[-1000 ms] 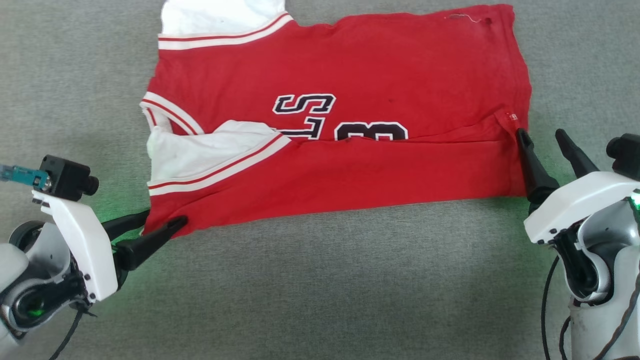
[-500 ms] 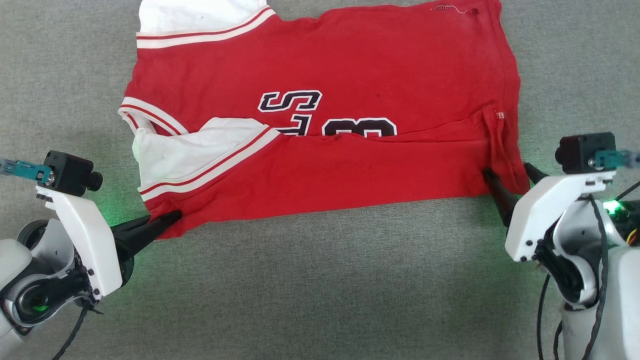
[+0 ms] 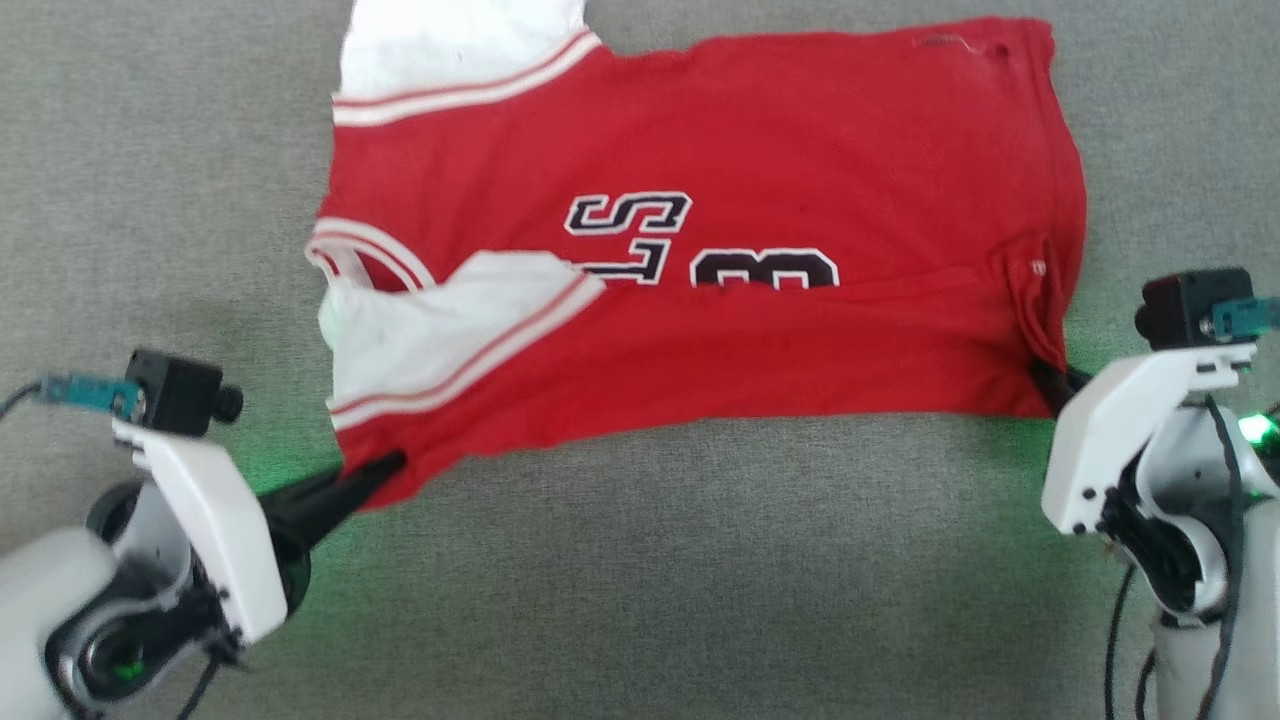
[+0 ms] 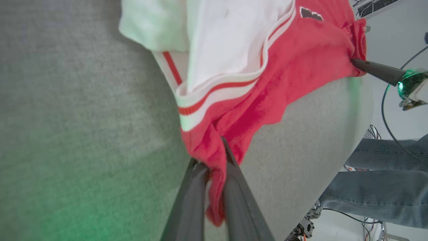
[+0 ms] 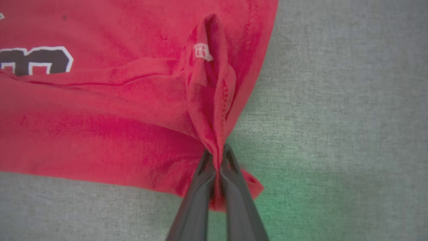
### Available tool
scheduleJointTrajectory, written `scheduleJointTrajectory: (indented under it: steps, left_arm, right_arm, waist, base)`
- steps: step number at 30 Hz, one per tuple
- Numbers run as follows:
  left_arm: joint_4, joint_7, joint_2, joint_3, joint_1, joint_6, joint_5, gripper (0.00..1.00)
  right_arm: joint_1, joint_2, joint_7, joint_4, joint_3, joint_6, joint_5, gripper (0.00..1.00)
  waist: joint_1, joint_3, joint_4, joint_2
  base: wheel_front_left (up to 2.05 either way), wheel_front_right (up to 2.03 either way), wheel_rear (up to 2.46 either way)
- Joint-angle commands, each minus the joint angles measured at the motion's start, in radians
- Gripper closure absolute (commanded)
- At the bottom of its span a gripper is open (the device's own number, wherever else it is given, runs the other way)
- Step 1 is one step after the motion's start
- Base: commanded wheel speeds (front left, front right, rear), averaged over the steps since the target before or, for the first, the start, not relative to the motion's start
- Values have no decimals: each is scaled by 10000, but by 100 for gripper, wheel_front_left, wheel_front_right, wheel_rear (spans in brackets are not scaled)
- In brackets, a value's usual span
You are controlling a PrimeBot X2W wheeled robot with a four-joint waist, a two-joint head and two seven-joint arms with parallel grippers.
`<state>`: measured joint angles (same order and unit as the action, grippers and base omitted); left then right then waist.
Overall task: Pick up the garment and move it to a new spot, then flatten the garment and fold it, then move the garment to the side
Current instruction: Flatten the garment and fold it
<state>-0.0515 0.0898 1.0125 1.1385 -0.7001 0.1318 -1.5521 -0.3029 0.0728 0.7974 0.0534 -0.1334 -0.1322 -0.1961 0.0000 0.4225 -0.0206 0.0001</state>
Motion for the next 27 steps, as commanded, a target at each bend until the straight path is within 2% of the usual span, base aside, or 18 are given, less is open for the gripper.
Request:
scheduleJointTrajectory:
  steps: [1,10,16,17,18,19,20,21,22,27]
  left_arm:
    - [175,-161,125,63,258,-22,10,100]
    - [1451,-1385,1090,542,1580,-23,291,100]
    - [1705,-2053,1192,681,1978,-24,410,100]
    - [1604,-2268,1118,685,2001,-24,394,97]
    - [1604,-2268,1118,685,2001,-24,394,97]
    - [1537,-2353,1088,697,2002,-24,436,86]
    - [1477,-2423,1058,713,1999,-24,460,70]
    - [1414,-2539,1043,713,1978,-22,507,25]
    - [1352,-2648,1041,695,1981,-24,491,0]
    - [986,-3173,1179,437,1913,-24,522,0]
  right_arm:
    - [244,95,95,97,-40,25,-83,100]
    - [1646,610,978,1321,-68,25,-558,100]
    - [2468,709,1225,2053,-245,25,-738,100]
    - [2570,705,1085,2252,-290,25,-782,89]
    - [2570,705,1085,2252,-290,25,-782,89]
    - [2610,715,971,2325,-273,25,-775,78]
    - [2620,681,804,2397,-306,25,-730,0]
    - [2604,626,645,2409,-391,25,-661,0]
    - [2571,554,520,2386,-452,25,-603,0]
    - [2296,294,-550,2575,-268,22,-279,0]
  waist:
    - [0,-97,68,-1]
    - [0,-270,313,-1]
    - [0,-263,446,-1]
    - [0,-269,452,-1]
    - [0,-269,452,-1]
    - [0,-281,448,-1]
    - [0,-297,434,-1]
    - [0,-315,418,-1]
    - [0,-338,382,-1]
    - [0,-456,142,-1]
  base:
    - [0,0,0]
    - [0,0,0]
    - [0,0,0]
    - [0,0,0]
    - [0,0,0]
    - [0,0,0]
    - [0,0,0]
    - [0,0,0]
    - [0,0,0]
    - [0,0,0]
